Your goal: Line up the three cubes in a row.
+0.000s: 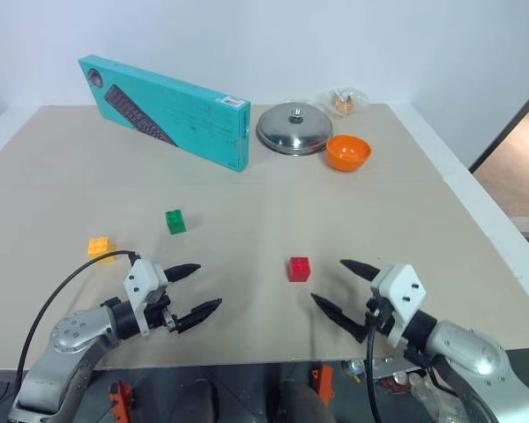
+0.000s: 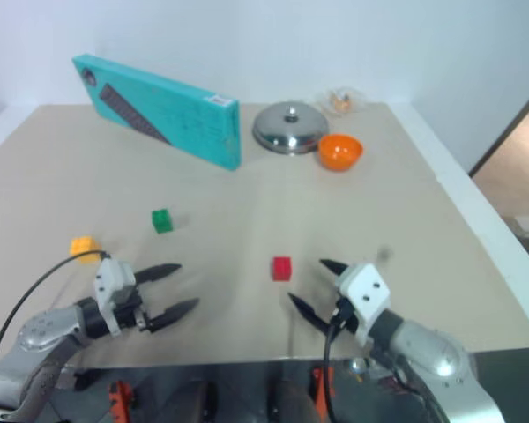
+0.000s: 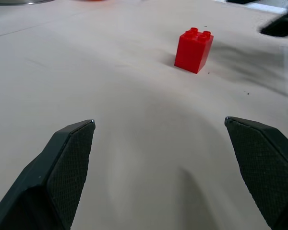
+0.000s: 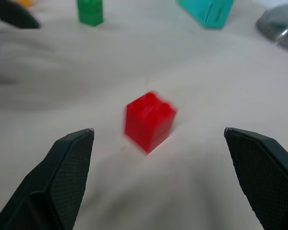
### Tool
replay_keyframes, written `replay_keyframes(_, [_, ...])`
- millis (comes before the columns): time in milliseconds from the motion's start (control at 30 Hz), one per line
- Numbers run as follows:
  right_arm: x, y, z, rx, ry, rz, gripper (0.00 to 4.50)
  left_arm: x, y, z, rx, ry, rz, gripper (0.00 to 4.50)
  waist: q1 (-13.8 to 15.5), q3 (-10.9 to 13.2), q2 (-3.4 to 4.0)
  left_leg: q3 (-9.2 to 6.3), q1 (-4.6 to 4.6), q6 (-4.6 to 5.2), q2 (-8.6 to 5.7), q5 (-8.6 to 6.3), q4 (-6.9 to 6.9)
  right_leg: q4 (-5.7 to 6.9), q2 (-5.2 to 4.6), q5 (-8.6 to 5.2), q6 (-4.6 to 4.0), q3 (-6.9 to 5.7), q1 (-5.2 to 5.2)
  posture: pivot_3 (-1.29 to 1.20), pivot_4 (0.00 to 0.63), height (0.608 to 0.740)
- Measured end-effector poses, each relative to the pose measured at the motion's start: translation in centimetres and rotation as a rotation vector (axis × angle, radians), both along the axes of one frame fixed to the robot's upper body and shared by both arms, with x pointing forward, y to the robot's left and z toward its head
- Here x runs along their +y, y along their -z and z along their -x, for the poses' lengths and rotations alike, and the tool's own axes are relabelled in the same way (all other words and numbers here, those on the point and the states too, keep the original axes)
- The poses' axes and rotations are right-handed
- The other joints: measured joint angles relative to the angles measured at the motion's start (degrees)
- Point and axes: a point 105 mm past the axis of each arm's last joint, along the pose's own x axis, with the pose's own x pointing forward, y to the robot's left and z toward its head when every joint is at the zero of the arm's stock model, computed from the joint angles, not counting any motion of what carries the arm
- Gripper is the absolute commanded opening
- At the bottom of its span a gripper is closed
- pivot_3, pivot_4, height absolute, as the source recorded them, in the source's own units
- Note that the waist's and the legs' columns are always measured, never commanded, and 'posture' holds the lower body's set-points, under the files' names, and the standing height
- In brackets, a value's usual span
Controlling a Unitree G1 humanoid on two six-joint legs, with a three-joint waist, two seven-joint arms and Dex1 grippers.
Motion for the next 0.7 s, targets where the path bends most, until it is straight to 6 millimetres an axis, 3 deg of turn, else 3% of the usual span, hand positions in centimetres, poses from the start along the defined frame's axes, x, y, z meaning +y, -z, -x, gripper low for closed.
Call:
replay_keyframes(267, [0.7, 0.8, -2.6, 0.02, -0.095, 0.05, 4.5, 0.1, -0.3, -0.3, -0.013, -0.03, -0.001, 4.48, 0.0, 0.0, 0.0, 0.03, -0.04, 0.0, -0.01, -0.01, -0.01, 0.0, 0.15, 0.0, -0.02, 0.06, -0.03, 0.0, 0.15, 0.74])
replay_keyframes(700, [2.4, 0.9, -3.9, 0.062, -0.226, 0.068, 4.5, -0.6, -1.2, -0.3, -0.034, -0.036, 0.0, 4.48, 0.0, 0.0, 0.0, 0.05, 0.0, 0.0, 0.04, 0.0, 0.0, 0.03, 0.25, 0.04, -0.08, 0.11, -0.03, 0.0, 0.15, 0.74])
